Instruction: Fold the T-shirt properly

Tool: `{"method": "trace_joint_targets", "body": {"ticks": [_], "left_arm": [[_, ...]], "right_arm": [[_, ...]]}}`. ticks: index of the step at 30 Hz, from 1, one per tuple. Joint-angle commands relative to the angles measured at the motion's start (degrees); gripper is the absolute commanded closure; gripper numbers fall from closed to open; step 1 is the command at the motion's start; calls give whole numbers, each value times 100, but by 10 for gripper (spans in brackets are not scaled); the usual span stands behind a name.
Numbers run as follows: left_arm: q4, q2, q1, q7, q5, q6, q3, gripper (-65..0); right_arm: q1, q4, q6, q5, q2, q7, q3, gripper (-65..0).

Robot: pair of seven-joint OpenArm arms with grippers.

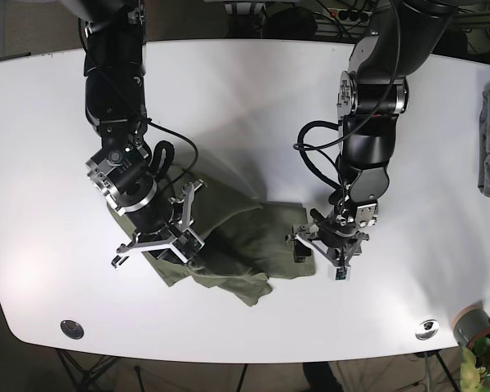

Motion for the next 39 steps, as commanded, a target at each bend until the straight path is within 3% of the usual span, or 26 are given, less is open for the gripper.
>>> {"method": "trace_joint_targets", "body": {"ticks": [1,8,22,24,26,31,35,39], "left_arm": [[-211,5,-443,-183,-34,-26,15,-435],[-941,198,-803,-236,-61,-61,-20,-435],[-976,532,-663,-394,-61,-34,-29,-421],[-976,524,-654,-570,-61,-26,-29,-381],[-976,488,-575,-675,-43,-26,-29,-292],[-967,295,-513,-737,-69,-26,-29,0],[-413,286,-399,-666,-69,-61,-170,0],[677,66,-3,-183,-61,-70,-486,0]], "right_arm": [[137,98,-39,5,2,124,22,-24],[137,98,-30,5,-121,124,110,-24],[146,98,-30,14,-227,124,145,-24],[146,90,-30,14,-218,124,145,-24],[137,90,-30,14,-218,124,145,-24],[137,81,-48,5,-235,124,418,-24],[190,-174,-65,-3,-323,124,708,-24],[366,-438,-74,5,-332,124,1147,-24]]}}
